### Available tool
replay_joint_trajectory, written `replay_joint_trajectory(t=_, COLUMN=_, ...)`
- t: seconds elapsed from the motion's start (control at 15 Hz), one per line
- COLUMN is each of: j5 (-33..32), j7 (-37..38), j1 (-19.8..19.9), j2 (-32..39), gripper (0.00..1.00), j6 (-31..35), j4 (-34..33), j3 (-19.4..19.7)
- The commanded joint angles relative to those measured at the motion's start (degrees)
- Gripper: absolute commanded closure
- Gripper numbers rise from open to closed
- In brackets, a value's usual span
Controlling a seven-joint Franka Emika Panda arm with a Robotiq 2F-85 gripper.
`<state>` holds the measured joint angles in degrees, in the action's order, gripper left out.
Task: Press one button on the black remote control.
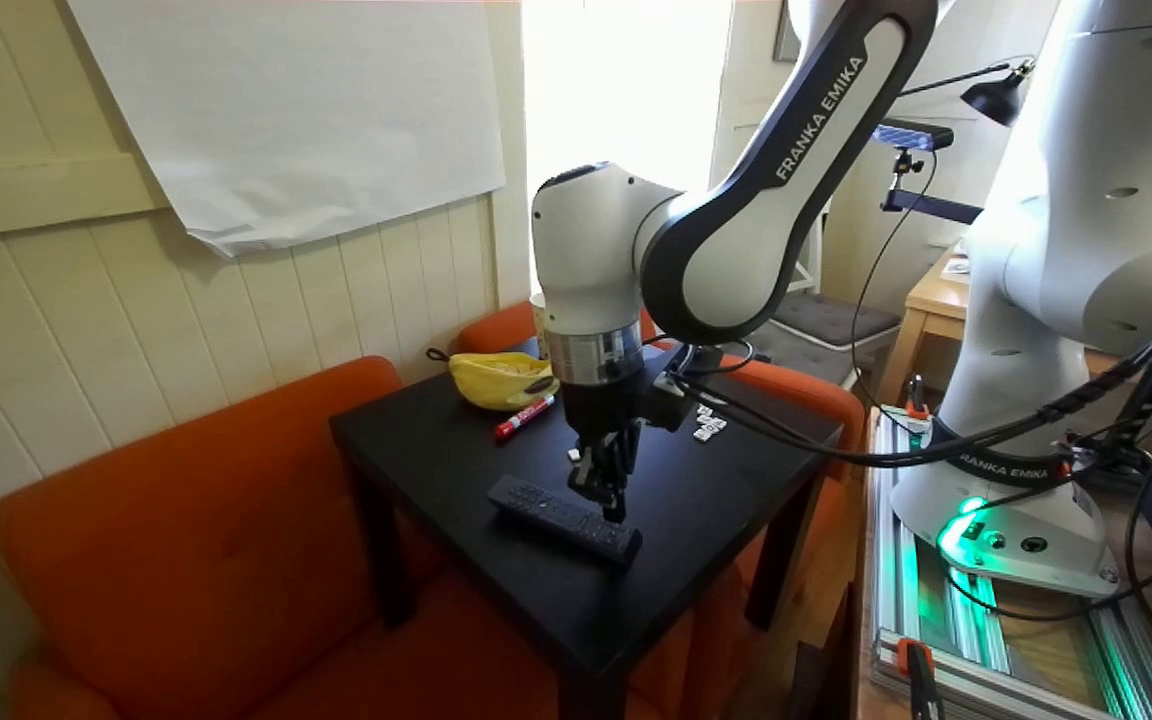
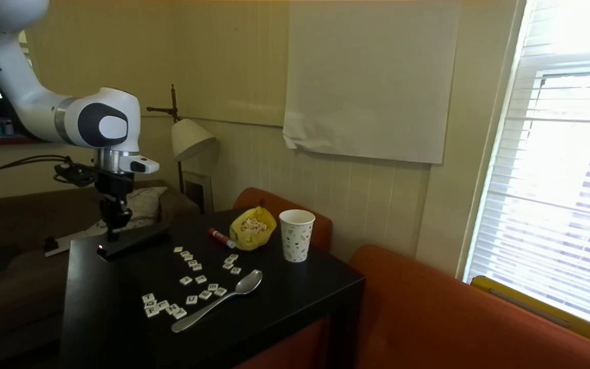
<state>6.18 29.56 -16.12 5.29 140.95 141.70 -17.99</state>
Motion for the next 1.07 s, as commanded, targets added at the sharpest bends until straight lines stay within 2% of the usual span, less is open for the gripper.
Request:
replay_joint_trajectory(t=0.0, j5=-1.19, j7=0.40, j1=-0.68, j2=1.37, gripper=1.00, j6=-1.69, j4=-1.60, j3=1.48)
replay_joint_trajectory(t=0.47, j5=-0.26, j7=-1.18, j1=-0.64, j2=1.13, gripper=1.00, j6=-5.58, j4=-1.84, j3=1.83)
replay_joint_trajectory(t=1.0, j5=0.25, j7=-2.09, j1=-0.66, j2=2.06, gripper=1.00, j6=-5.99, j4=-3.09, j3=1.74)
